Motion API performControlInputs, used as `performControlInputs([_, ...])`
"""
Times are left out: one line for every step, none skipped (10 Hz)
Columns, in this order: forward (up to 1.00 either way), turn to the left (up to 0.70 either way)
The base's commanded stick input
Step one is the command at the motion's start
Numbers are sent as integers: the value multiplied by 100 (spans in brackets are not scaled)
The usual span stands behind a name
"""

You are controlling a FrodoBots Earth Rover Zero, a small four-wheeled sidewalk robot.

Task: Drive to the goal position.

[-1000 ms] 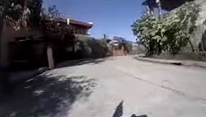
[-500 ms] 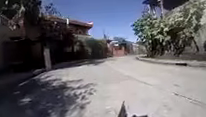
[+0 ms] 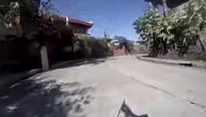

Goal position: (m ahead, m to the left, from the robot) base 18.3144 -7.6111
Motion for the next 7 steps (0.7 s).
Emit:
performControlInputs([70, -3])
performControlInputs([70, -3])
performControlInputs([70, -3])
performControlInputs([70, -3])
performControlInputs([70, -3])
performControlInputs([70, -3])
performControlInputs([70, -3])
